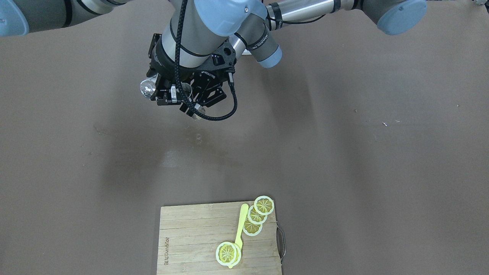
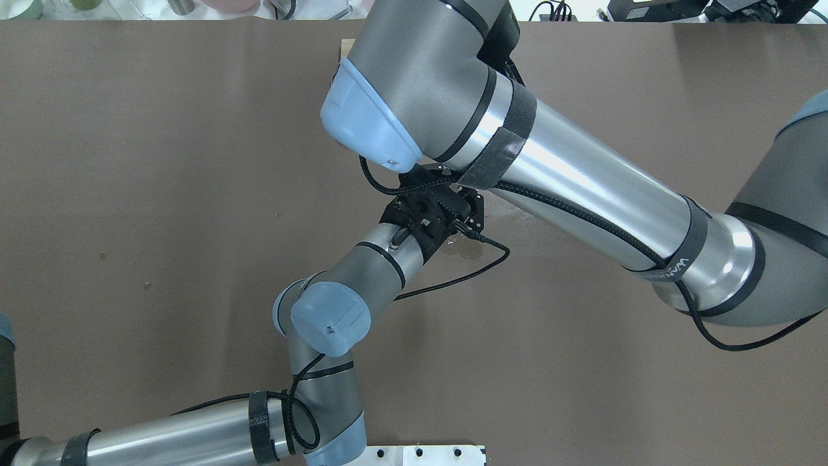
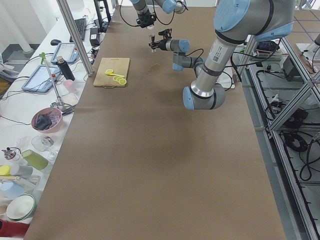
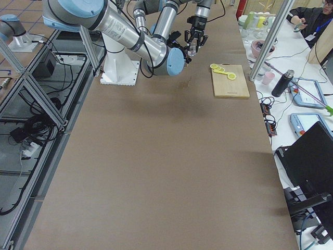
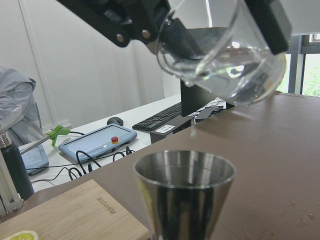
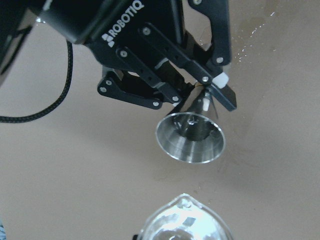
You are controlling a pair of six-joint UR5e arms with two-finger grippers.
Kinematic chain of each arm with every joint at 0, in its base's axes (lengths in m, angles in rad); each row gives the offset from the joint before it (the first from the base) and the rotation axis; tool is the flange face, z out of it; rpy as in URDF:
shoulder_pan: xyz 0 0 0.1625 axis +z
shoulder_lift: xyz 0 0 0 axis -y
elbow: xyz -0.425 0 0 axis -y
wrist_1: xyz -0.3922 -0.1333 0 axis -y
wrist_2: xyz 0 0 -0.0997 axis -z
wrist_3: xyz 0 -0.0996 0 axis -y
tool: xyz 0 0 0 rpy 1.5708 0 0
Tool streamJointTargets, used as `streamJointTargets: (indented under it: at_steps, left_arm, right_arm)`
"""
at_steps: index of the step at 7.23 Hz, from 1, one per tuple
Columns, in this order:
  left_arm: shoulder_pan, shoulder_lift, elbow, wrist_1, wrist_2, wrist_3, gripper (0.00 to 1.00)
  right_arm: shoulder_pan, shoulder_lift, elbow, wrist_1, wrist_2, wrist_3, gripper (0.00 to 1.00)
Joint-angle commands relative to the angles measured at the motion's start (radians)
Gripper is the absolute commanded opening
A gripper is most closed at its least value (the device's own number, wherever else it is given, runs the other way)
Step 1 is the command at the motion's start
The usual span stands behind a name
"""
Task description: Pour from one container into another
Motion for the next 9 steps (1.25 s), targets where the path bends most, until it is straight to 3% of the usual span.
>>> streamJointTargets:
  at_steps: [1,3,7,9]
  left_arm:
    - [-0.001,0.0,0.0,0.0,0.0,0.0,0.0]
    - [-0.001,0.0,0.001,0.0,0.0,0.0,0.0]
    - [-0.001,0.0,0.001,0.0,0.0,0.0,0.0]
    - [-0.001,0.0,0.001,0.0,0.002,0.0,0.0]
  right_arm:
    - [0.028,-0.041,0.057,0.063,0.047,0.001,0.0]
    - [0.046,-0.12,0.164,0.089,0.064,0.002,0.0]
    - [0.12,-0.383,0.483,0.208,0.119,0.004,0.0]
    - [0.143,-0.473,0.565,0.277,0.142,0.008,0.0]
